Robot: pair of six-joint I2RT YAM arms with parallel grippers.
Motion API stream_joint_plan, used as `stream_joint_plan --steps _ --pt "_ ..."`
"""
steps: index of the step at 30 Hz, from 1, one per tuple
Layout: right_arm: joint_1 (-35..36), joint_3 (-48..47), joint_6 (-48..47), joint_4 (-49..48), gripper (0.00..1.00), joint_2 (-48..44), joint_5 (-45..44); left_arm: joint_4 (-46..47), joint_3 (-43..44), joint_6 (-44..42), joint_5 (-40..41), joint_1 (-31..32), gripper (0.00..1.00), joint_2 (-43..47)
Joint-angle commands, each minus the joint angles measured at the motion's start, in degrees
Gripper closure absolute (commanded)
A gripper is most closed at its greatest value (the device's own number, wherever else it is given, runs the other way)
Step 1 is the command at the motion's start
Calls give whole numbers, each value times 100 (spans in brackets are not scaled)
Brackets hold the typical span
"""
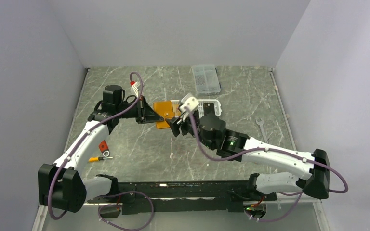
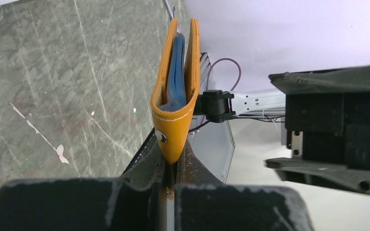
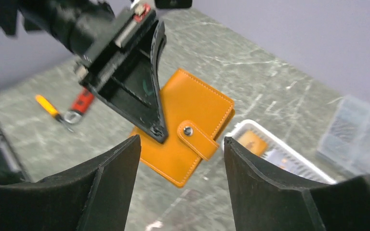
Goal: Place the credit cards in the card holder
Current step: Open the card holder at the center of the board.
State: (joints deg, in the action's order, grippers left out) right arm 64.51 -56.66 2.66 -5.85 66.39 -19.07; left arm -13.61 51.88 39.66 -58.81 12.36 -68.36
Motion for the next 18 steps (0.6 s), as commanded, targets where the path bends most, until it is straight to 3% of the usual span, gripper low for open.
stream_joint_plan --steps 1,18 --pt "363 152 -1937 -338 35 180 -939 -34 86 -19 72 -49 100 11" --pt "657 739 -3784 -2255 49 1075 -1547 532 -165 463 -319 -67 100 50"
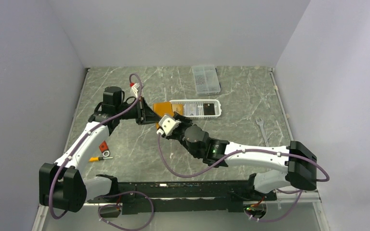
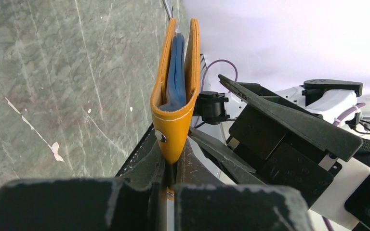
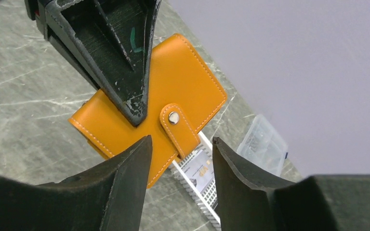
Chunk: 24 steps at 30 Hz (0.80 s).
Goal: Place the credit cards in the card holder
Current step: Open the card holder at the center of the board.
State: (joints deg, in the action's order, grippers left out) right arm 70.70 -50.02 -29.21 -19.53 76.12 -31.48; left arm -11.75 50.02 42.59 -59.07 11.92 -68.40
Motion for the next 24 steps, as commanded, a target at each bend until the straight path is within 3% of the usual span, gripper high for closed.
stream_joint_plan --steps 1,10,21,24 --pt "45 83 -696 -966 50 161 -312 382 9 203 -316 -23 100 47" --pt "80 262 -1410 -2071 62 736 -606 659 -57 430 -474 -23 100 61" --pt "224 204 -1872 -2740 100 1443 -878 973 -116 663 -682 -23 100 68" --pt "222 211 -1875 -3082 100 1499 -1043 1028 -138 693 -710 -23 100 79"
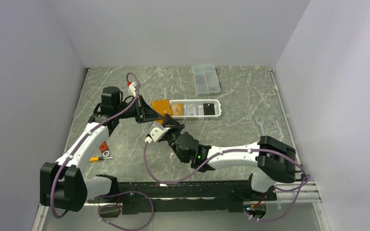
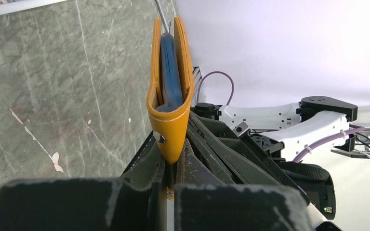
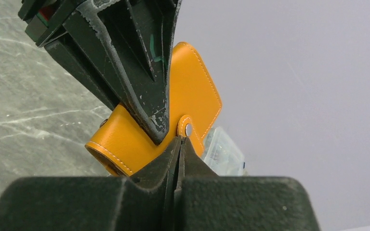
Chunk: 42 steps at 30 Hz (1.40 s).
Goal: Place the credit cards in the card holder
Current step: Open the card holder at the center of the board.
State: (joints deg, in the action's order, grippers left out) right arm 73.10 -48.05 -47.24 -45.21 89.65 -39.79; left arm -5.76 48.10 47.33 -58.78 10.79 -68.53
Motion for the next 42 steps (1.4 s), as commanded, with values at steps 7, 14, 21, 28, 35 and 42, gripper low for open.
stream_joint_plan --steps 7,14,21,28,35,42 --pt "-28 -26 142 -961 100 136 -327 359 112 112 -761 90 100 97" --pt "-293 -204 1368 -312 100 -186 -166 455 89 180 -829 95 100 121" --pt "-734 -339 2456 274 100 -536 158 443 112 149 -872 90 100 114" --pt "-965 -375 2771 235 100 -610 138 433 136 125 -909 90 100 78" --pt "-1052 -335 2987 163 100 -674 122 454 138 124 -930 90 100 61" --pt "-1052 -180 4297 1694 100 -1490 301 34 15 -480 -642 152 100 -80"
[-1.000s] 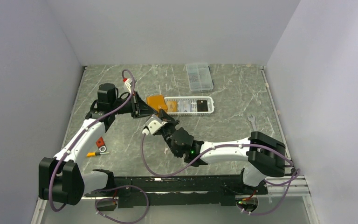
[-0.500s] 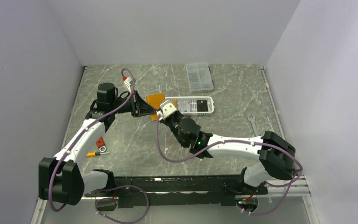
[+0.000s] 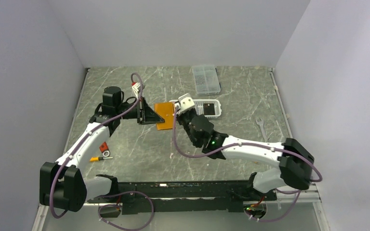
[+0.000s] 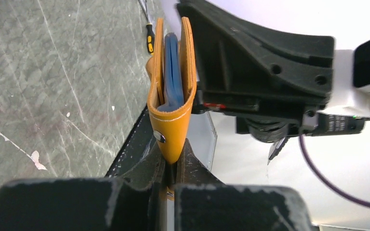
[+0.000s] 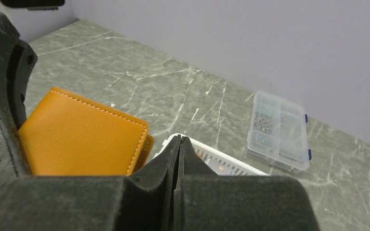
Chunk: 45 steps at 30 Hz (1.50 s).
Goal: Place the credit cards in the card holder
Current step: Open the card holder at the center of the board.
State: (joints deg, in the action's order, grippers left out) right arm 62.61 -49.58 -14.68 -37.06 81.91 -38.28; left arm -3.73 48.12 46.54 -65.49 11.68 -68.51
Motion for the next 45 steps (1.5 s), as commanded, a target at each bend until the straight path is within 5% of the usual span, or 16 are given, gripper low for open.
stream_joint_plan --steps 1,10,18,21,29,34,45 --pt "-3 50 1355 1138 100 -878 177 -228 -14 -506 79 93 100 -149" --pt "14 1285 3840 3062 100 -2190 -3 -347 -395 -1362 784 1163 89 -971" --pt "-381 1578 4454 4188 99 -3093 -364 -335 150 -1987 898 1736 88 -2697" --pt "-1039 1414 4474 4221 96 -3032 299 -136 286 -2176 1100 1892 73 -3134" --pt "-2907 108 4302 4288 92 -1421 2520 -287 264 -3023 1512 1911 33 -3501" --pt "-3453 -832 4232 4202 66 -141 3374 -1069 458 -3824 1527 1873 3 -3011" --pt "-3494 -2497 3921 4358 32 2267 3549 -4585 2352 -6313 650 947 1 -2436"
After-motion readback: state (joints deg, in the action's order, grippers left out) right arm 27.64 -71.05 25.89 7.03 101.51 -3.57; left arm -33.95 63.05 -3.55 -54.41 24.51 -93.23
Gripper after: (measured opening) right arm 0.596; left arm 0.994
